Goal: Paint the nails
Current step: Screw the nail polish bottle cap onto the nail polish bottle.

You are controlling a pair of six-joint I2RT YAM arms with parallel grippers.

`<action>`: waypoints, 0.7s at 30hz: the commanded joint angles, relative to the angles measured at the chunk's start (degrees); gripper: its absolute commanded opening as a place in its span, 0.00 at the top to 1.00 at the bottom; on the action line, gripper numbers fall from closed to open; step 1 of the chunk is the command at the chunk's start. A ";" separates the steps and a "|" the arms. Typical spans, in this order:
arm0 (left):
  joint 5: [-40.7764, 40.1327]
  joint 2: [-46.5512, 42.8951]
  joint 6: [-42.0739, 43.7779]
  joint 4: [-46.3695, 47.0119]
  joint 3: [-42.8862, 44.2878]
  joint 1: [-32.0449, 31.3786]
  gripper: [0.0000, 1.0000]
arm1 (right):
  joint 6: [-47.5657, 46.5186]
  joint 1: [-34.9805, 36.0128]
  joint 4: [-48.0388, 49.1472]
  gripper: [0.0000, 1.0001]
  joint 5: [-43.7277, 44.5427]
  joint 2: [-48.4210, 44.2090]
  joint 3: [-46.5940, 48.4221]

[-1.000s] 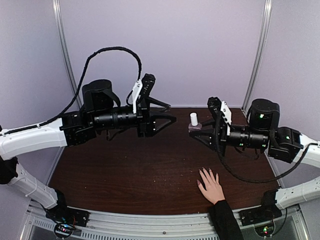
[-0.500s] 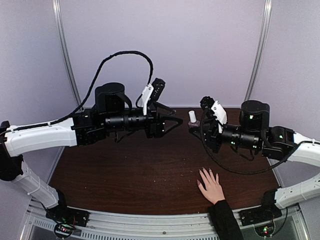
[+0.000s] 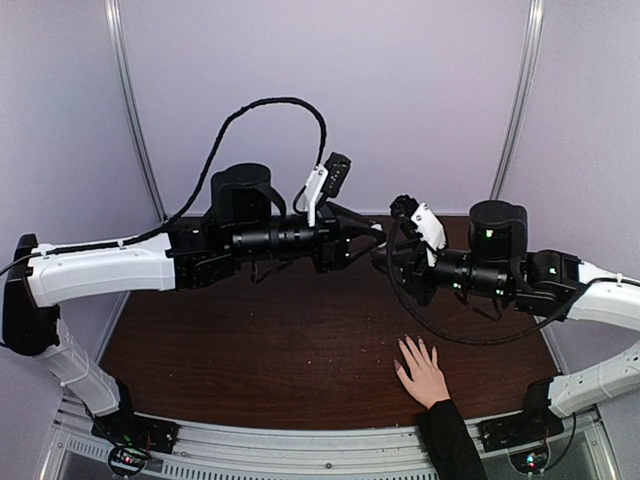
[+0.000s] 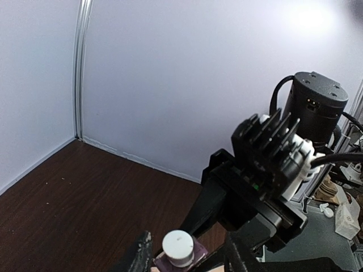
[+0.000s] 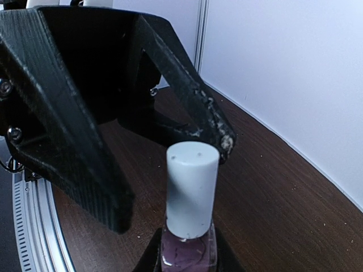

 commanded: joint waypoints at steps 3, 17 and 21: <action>0.82 1.69 -1.45 3.84 2.79 -0.27 0.63 | 1.01 -0.19 0.40 1.00 0.81 -0.16 2.22; 5.42 1.90 -1.55 3.37 1.55 -0.23 0.93 | -0.52 -0.27 -0.31 1.00 -0.47 -2.15 2.57; 10.30 2.05 -0.44 3.04 1.21 -0.19 0.99 | -1.98 -0.36 -0.06 1.00 -4.65 -3.61 2.50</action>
